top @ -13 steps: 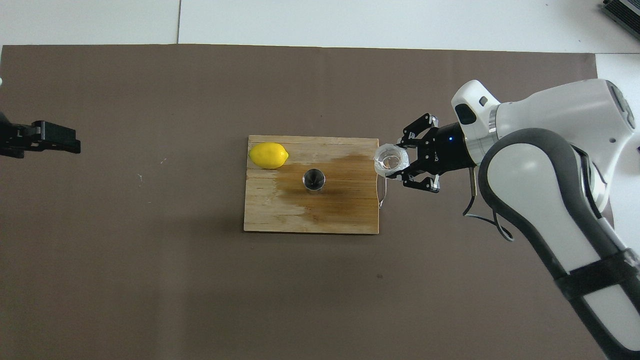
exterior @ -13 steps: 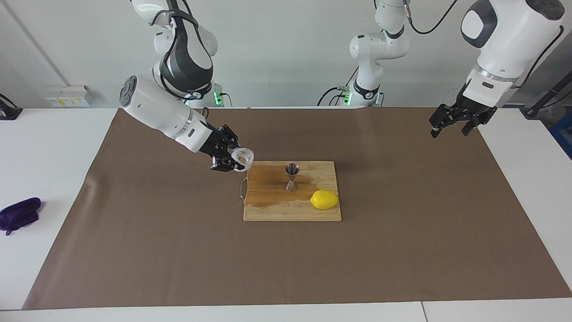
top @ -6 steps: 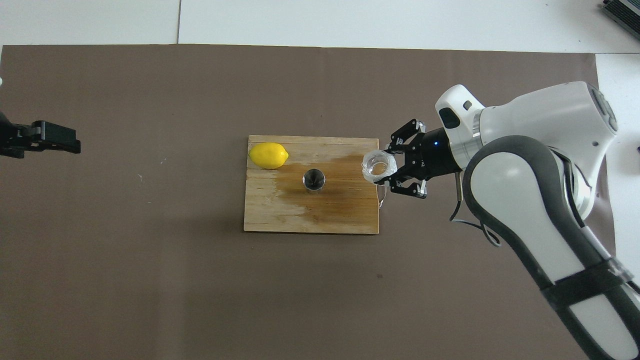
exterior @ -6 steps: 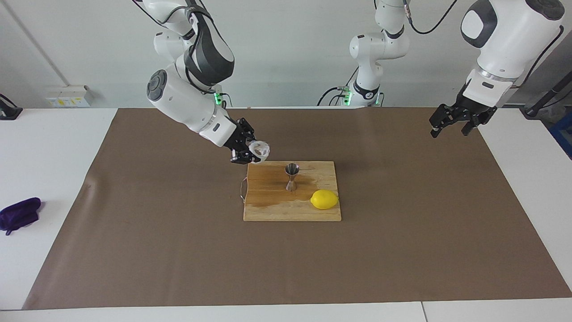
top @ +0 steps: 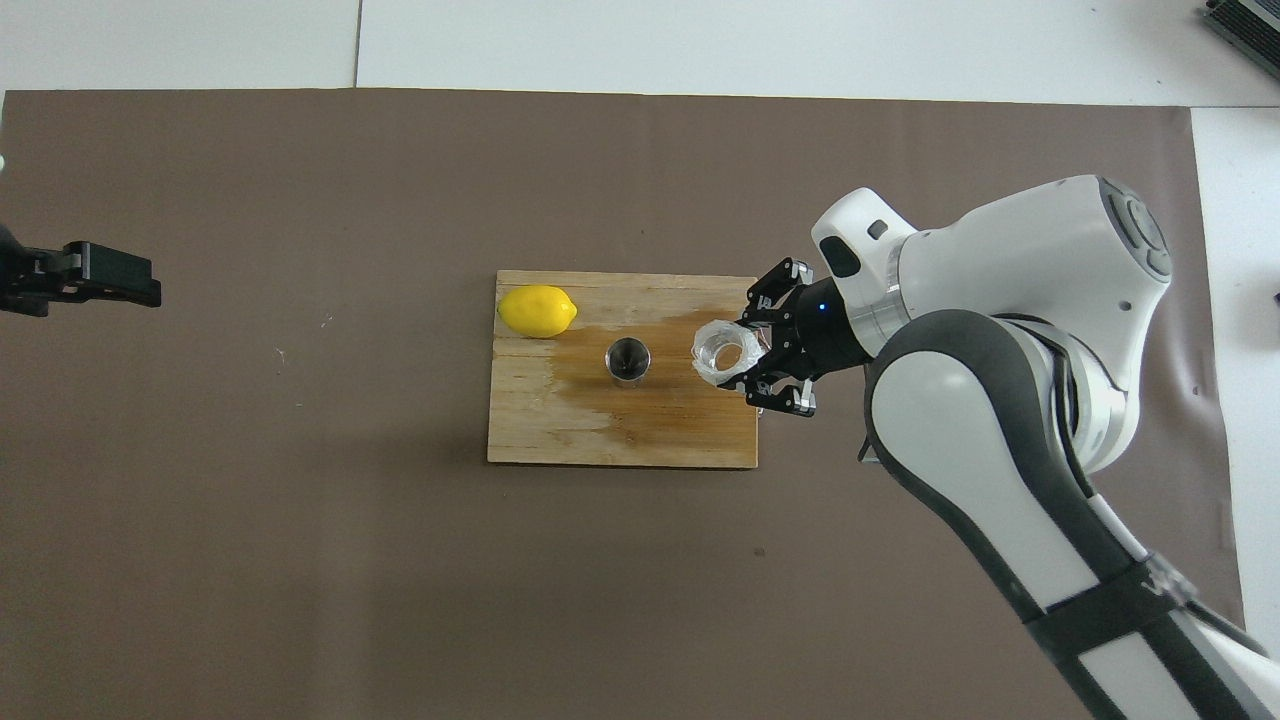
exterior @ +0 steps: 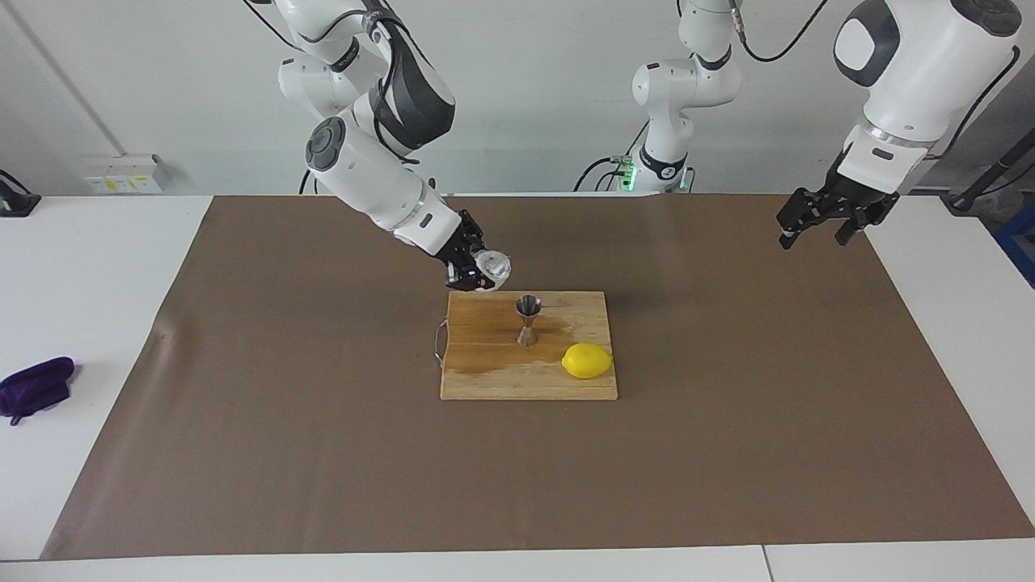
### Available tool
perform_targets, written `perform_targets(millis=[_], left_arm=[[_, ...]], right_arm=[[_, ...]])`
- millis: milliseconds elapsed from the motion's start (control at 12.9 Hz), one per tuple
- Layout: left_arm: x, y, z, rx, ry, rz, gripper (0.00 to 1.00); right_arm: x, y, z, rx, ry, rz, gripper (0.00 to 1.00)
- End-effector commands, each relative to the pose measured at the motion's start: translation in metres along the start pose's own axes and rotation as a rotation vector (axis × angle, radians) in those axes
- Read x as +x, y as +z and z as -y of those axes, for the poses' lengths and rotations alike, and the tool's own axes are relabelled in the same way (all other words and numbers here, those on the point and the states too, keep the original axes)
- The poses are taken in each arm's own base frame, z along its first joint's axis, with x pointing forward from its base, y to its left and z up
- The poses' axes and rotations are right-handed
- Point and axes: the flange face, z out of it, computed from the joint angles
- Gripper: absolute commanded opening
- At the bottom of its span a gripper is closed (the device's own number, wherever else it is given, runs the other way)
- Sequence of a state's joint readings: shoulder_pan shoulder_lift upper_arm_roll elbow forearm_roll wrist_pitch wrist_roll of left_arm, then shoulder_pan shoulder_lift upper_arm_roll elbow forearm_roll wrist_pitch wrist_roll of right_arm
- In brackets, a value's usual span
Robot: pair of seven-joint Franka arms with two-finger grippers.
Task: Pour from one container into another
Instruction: 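Tilt the glass cup over the metal cup with the right gripper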
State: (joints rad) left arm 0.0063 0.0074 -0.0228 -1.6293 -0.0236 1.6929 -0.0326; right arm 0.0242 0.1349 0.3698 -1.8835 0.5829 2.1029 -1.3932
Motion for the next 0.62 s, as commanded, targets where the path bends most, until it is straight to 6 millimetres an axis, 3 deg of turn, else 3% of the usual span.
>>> perform_targets(millis=[0, 541], left_arm=[[-0.005, -0.001, 0.002, 0.018, 0.004, 0.005, 1.0], [-0.005, -0.001, 0.002, 0.018, 0.001, 0.005, 1.0]], right_arm=[[-0.001, -0.004, 0.01, -0.025, 0.007, 0.03, 0.26], [0.009, 0.012, 0.004, -0.077, 0.065, 0.055, 0.25]])
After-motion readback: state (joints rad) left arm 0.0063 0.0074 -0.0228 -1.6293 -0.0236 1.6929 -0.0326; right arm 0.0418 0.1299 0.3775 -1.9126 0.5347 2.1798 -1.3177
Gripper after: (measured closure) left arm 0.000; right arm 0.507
